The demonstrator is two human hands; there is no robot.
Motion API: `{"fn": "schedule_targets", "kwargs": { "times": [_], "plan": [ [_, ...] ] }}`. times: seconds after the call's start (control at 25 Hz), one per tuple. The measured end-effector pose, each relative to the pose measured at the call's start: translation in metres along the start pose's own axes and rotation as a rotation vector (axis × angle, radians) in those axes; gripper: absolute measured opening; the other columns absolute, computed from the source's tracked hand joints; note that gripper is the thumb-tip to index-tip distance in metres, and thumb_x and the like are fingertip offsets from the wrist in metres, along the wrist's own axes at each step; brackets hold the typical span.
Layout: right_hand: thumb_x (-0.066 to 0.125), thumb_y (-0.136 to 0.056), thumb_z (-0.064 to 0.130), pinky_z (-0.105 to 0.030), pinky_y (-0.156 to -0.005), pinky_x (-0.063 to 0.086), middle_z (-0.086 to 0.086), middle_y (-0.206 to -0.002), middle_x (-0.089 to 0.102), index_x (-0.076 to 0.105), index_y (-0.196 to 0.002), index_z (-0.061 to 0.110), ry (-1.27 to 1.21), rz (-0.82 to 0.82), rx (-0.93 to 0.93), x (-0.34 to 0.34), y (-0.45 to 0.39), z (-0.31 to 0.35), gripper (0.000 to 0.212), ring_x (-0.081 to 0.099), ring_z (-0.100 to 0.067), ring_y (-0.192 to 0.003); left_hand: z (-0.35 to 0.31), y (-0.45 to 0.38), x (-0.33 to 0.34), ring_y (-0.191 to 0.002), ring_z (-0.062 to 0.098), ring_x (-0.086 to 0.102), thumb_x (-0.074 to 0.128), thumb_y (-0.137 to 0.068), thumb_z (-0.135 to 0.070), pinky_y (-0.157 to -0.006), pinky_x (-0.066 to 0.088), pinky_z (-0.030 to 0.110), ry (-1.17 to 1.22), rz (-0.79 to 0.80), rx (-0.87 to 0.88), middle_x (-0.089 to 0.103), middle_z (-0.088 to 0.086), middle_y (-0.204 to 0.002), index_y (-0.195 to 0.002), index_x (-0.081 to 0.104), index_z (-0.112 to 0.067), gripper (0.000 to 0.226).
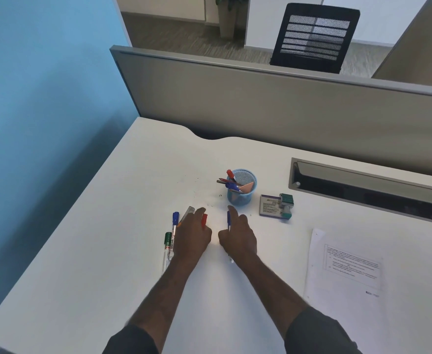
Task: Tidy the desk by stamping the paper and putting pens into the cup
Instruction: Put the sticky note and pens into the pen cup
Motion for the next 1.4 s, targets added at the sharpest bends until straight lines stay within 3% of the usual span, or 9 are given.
{"fn": "schedule_targets", "kwargs": {
  "times": [0.12, 0.28, 0.48, 0.6, 0.76, 0.96, 1.12, 1.2, 1.4],
  "plan": [
    [0.061, -0.084, 0.022, -0.027, -0.078, 0.045, 0.0, -0.127, 0.051, 0.031, -0.143, 0.03, -0.088, -0.058, -0.013, -0.019, 0.008, -0.008, 0.066, 0.055, -0.019, -0.109, -0.011, 0.001, -0.011, -0.106, 0.018, 0.066, 0.071, -0.087, -0.023, -0.084, 0.059, 0.031, 0.082, -0.023, 0.018, 0.067, -0.001, -0.122, -0.132, 0.056, -0.025, 0.048],
    [0.056, -0.089, 0.022, -0.029, -0.083, 0.048, 0.004, -0.119, 0.061, 0.043, -0.138, 0.028, -0.227, -0.316, -0.112, -0.064, 0.016, -0.013, 0.051, 0.057, -0.014, -0.101, -0.029, 0.004, -0.032, -0.084, 0.014, 0.066, 0.069, -0.087, -0.022, -0.077, 0.058, 0.033, 0.245, -0.096, 0.085, 0.064, -0.014, -0.095, -0.115, 0.06, -0.028, 0.03],
    [0.056, -0.095, 0.021, -0.029, -0.074, 0.048, 0.008, -0.11, 0.062, 0.046, -0.137, 0.031, -0.354, -0.555, -0.197, -0.136, 0.022, 0.0, 0.044, 0.061, -0.015, -0.086, -0.065, 0.011, -0.067, -0.069, 0.005, 0.063, 0.062, -0.093, -0.019, -0.069, 0.054, 0.029, 0.413, -0.211, 0.196, 0.066, -0.012, -0.09, -0.112, 0.064, -0.02, 0.019],
    [0.058, -0.095, 0.017, -0.032, -0.066, 0.053, 0.01, -0.106, 0.062, 0.047, -0.133, 0.032, -0.362, -0.652, -0.306, -0.161, 0.024, 0.012, 0.042, 0.063, -0.012, -0.071, -0.082, 0.013, -0.081, -0.073, 0.006, 0.063, 0.062, -0.095, -0.019, -0.069, 0.055, 0.028, 0.456, -0.285, 0.267, 0.068, -0.013, -0.095, -0.114, 0.063, -0.02, 0.018],
    [0.06, -0.092, 0.01, -0.045, -0.06, 0.056, 0.012, -0.105, 0.061, 0.046, -0.125, 0.032, -0.347, -0.644, -0.393, -0.166, 0.013, 0.022, 0.041, 0.064, -0.016, -0.074, -0.097, 0.008, -0.083, -0.078, 0.015, 0.067, 0.066, -0.094, -0.027, -0.077, 0.052, 0.032, 0.393, -0.357, 0.275, 0.071, -0.006, -0.105, -0.114, 0.049, -0.025, 0.025],
    [0.06, -0.094, 0.01, -0.038, -0.066, 0.053, 0.011, -0.107, 0.065, 0.05, -0.124, 0.025, -0.225, -0.639, -0.432, -0.155, 0.003, 0.021, 0.035, 0.064, -0.02, -0.084, -0.109, -0.008, -0.069, -0.09, 0.019, 0.062, 0.065, -0.095, -0.028, -0.083, 0.03, 0.027, 0.169, -0.39, 0.274, 0.069, -0.003, -0.103, -0.112, 0.054, -0.023, 0.021],
    [0.06, -0.094, 0.009, -0.029, -0.06, 0.047, 0.004, -0.109, 0.068, 0.054, -0.125, 0.02, -0.106, -0.613, -0.441, -0.147, -0.001, 0.018, 0.033, 0.063, -0.024, -0.08, -0.111, -0.018, -0.057, -0.1, 0.018, 0.058, 0.065, -0.095, -0.031, -0.084, 0.025, 0.027, 0.074, -0.365, 0.278, 0.069, -0.002, -0.106, -0.112, 0.059, -0.023, 0.019],
    [0.058, -0.094, 0.008, -0.03, -0.057, 0.051, 0.0, -0.112, 0.069, 0.056, -0.124, 0.018, -0.054, -0.602, -0.443, -0.145, -0.002, 0.018, 0.031, 0.064, -0.026, -0.077, -0.11, -0.022, -0.05, -0.108, 0.019, 0.056, 0.068, -0.093, -0.034, -0.085, 0.023, 0.026, 0.032, -0.363, 0.282, 0.07, -0.001, -0.109, -0.113, 0.063, -0.024, 0.023],
    [0.068, -0.089, 0.009, -0.033, -0.067, 0.056, -0.009, -0.113, 0.072, 0.067, -0.118, 0.011, 0.021, -0.595, -0.496, -0.136, -0.009, 0.019, 0.03, 0.07, -0.029, -0.091, -0.105, -0.03, -0.033, -0.133, 0.024, 0.047, 0.076, -0.085, -0.037, -0.104, 0.034, 0.044, -0.099, -0.345, 0.307, 0.066, -0.001, -0.132, -0.111, 0.073, -0.022, 0.03]
  ]
}}
Point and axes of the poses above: each hand's wrist, its own y-axis away from the middle knuckle, its own x-axis out of the palm, z = x × y, the point moved 5 cm from there along -y, towards the middle knuckle
